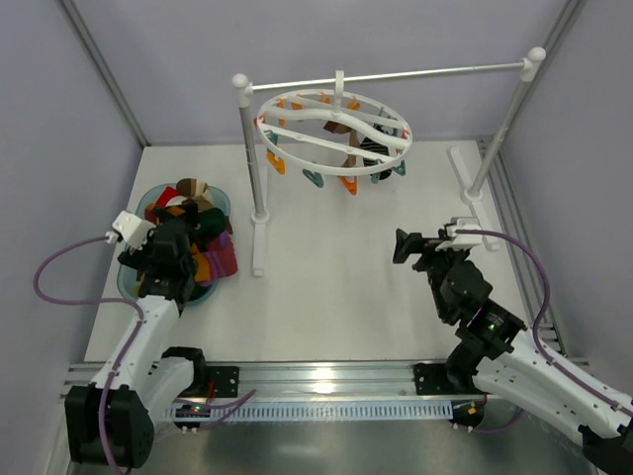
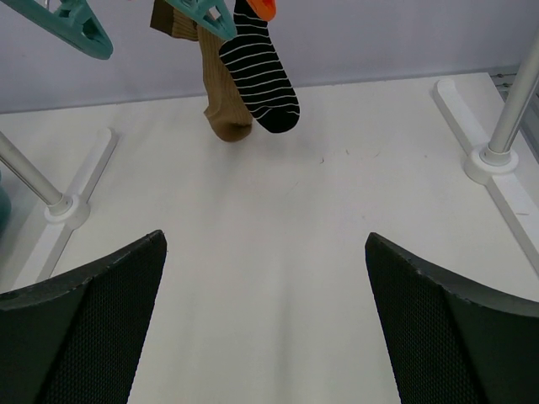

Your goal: Remove the socks clipped to the hanger

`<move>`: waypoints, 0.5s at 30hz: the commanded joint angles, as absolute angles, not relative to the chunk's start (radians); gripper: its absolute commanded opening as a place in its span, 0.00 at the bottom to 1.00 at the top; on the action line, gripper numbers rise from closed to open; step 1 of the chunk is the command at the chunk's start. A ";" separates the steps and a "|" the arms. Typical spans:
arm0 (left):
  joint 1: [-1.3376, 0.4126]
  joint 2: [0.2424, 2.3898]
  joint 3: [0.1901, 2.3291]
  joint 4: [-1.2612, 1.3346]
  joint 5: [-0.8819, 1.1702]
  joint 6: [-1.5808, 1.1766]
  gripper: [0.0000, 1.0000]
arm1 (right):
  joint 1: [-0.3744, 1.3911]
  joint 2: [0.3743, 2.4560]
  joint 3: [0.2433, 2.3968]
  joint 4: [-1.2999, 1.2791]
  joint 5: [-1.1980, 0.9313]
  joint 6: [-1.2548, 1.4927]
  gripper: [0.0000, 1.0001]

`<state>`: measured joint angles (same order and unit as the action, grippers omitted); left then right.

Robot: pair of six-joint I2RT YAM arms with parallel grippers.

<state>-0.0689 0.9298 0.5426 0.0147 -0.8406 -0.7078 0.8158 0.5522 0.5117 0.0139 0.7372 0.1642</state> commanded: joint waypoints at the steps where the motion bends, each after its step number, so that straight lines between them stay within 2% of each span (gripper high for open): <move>1: -0.067 0.832 0.552 -0.035 -0.836 -0.721 1.00 | 0.813 0.569 0.514 0.023 0.733 0.179 1.00; 6: -0.122 0.692 0.549 -0.075 -0.854 -0.710 1.00 | 0.813 0.574 0.515 0.023 0.733 0.183 1.00; 15: -0.279 0.597 0.575 -0.060 -0.936 -0.651 1.00 | 0.813 0.566 0.508 0.029 0.739 0.186 1.00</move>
